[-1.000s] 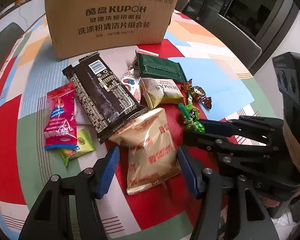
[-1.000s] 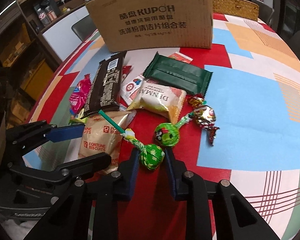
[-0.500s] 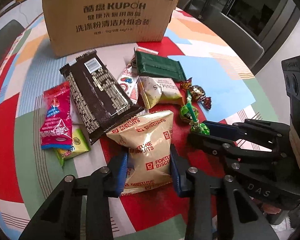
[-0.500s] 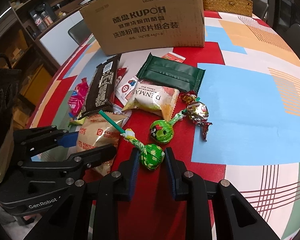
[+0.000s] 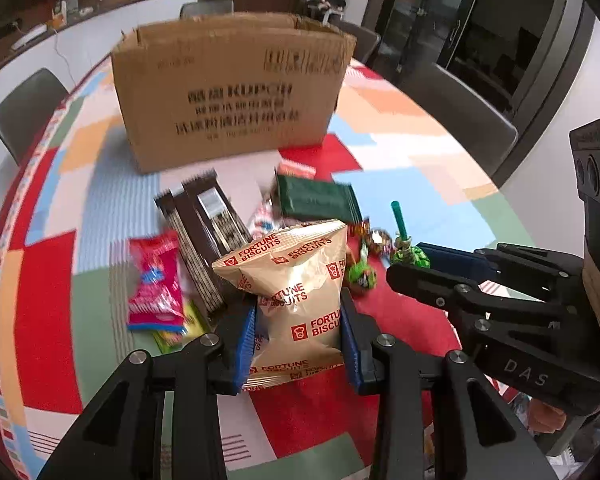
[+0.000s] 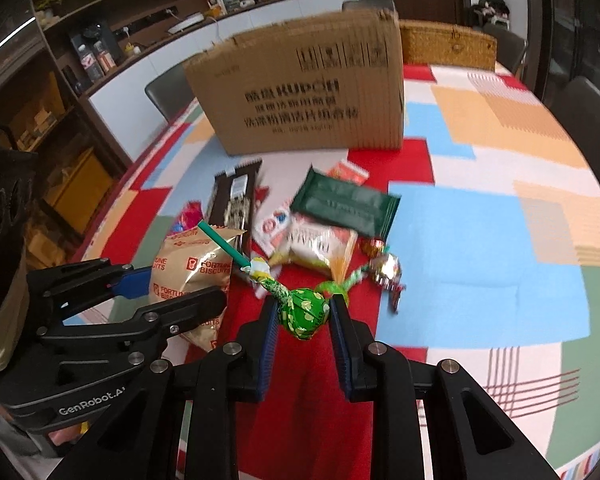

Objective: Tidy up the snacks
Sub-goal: 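Carry the biscuit bag and lollipop into the cardboard box and release both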

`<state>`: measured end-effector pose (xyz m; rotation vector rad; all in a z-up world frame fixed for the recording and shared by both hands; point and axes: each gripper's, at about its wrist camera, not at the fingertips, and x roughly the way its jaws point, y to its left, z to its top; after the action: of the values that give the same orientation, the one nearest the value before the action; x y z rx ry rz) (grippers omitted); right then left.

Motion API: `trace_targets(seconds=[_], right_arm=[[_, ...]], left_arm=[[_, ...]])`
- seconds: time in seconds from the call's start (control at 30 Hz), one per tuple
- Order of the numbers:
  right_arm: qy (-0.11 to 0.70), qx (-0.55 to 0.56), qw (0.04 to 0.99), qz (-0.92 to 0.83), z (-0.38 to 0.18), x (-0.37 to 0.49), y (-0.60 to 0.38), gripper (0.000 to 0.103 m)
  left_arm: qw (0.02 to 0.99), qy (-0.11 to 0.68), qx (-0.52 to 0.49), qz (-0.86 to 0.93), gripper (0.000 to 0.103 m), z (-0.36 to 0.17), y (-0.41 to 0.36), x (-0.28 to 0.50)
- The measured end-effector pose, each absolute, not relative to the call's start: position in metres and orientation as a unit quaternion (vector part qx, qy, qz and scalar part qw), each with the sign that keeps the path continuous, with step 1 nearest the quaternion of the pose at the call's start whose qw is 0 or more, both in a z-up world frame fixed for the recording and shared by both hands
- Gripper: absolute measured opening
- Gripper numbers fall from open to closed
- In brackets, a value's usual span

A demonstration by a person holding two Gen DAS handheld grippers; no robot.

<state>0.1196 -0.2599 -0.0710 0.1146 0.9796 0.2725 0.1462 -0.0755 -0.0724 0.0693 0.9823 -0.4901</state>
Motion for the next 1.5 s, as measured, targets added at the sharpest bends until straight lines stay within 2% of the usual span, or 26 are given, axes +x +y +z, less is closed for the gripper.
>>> trace_targets(seconds=[0.87, 1.1, 1.5], right_arm=[[0.311, 0.022, 0.944, 0.106, 0.042, 0.214, -0.262, 0.027], [0.301, 0.017, 0.948, 0.103, 0.056, 0.258, -0.262, 0.027], [0.348, 0.02, 0.932, 0.103, 0.042, 0.325, -0.259, 0.027]], left_arm=[[0.925, 0.326, 0.025, -0.194, 0.037, 0.041, -0.063, 0.25], [0.927, 0.331, 0.034, -0.175, 0.037, 0.05, -0.063, 0.292], [0.912, 0.377, 0.049, -0.156, 0.037, 0.037, -0.069, 0.364]])
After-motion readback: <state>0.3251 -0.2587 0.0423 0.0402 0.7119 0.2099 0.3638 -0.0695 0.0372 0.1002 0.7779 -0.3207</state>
